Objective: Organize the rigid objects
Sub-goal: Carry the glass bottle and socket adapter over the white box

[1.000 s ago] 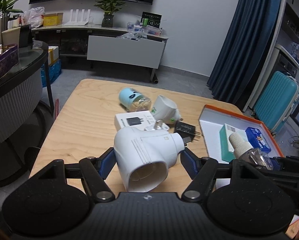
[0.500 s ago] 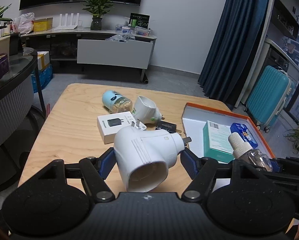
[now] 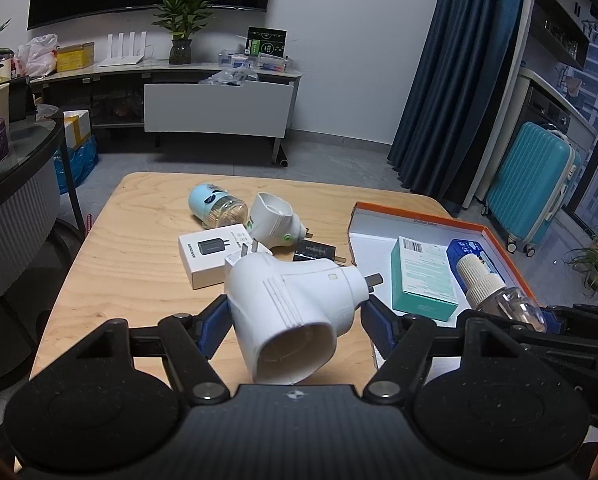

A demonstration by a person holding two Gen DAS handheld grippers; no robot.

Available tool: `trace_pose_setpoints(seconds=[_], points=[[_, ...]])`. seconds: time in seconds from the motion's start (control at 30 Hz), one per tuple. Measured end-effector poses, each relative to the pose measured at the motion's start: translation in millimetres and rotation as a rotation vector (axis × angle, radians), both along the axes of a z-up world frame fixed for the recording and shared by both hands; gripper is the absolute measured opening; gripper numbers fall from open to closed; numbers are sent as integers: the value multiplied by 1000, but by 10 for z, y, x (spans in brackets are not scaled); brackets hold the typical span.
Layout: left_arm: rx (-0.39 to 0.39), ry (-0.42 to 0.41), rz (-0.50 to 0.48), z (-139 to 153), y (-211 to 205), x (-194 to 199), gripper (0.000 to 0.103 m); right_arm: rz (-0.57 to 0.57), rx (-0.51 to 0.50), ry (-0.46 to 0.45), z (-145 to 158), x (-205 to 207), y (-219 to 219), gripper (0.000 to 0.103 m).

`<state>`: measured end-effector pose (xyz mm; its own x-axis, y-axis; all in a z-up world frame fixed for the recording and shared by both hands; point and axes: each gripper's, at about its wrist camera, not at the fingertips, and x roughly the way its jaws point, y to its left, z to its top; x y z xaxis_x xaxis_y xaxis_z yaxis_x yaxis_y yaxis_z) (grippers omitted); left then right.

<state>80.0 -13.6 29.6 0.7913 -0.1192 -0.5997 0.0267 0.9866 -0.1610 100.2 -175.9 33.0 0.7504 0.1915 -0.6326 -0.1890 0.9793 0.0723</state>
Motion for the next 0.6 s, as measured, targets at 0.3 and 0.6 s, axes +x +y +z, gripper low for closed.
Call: trace_pose_setpoints(seconds=[0.3,0.6], points=[[7,2,-23,6,-89,13,72,-20,4,-6,26,-22,-88,37],[11,5,-50,-3,-193,24,72,-46,10,-10,26,-32,-211,37]])
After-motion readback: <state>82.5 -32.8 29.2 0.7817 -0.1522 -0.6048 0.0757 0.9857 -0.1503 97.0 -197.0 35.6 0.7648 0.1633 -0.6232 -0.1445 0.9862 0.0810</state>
